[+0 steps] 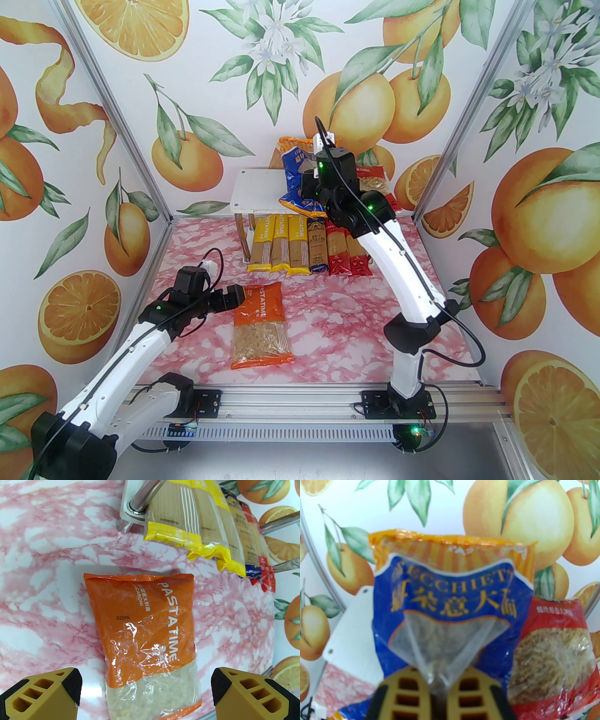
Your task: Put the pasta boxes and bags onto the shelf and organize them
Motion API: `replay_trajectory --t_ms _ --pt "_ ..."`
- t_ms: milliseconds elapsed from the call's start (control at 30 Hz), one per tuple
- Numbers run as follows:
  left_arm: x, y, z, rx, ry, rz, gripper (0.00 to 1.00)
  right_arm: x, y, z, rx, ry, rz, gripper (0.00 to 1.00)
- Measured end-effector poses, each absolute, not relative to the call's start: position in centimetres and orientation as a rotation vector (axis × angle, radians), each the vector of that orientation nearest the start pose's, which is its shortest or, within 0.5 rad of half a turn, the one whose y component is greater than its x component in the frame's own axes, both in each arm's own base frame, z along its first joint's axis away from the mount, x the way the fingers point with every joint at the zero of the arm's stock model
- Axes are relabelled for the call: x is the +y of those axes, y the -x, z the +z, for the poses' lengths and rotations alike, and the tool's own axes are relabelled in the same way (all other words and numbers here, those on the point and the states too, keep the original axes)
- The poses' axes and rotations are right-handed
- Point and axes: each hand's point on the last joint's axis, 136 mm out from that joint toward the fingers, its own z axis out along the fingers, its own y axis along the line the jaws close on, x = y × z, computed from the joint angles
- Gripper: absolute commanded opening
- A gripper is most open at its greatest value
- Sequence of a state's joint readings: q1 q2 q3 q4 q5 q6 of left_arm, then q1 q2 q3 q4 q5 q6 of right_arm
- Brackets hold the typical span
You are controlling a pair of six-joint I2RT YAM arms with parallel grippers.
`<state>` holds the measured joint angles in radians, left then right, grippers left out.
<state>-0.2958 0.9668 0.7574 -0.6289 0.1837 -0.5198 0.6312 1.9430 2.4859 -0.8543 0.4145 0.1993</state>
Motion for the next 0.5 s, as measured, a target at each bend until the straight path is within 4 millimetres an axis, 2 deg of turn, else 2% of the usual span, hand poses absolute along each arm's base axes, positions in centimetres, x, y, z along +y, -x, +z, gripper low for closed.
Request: replay_trajectory --t_ms 200,500 --pt "-11.3 -26.3 15.8 2.47 0.187 -0.585 0.95 25.2 -47.1 45.1 1.87 0.116 0.146 0.0" --pt "-11.2 -26.3 15.8 2.471 0.189 -0.583 0.96 25.3 -47.7 44.9 1.86 0.1 0.135 0.0"
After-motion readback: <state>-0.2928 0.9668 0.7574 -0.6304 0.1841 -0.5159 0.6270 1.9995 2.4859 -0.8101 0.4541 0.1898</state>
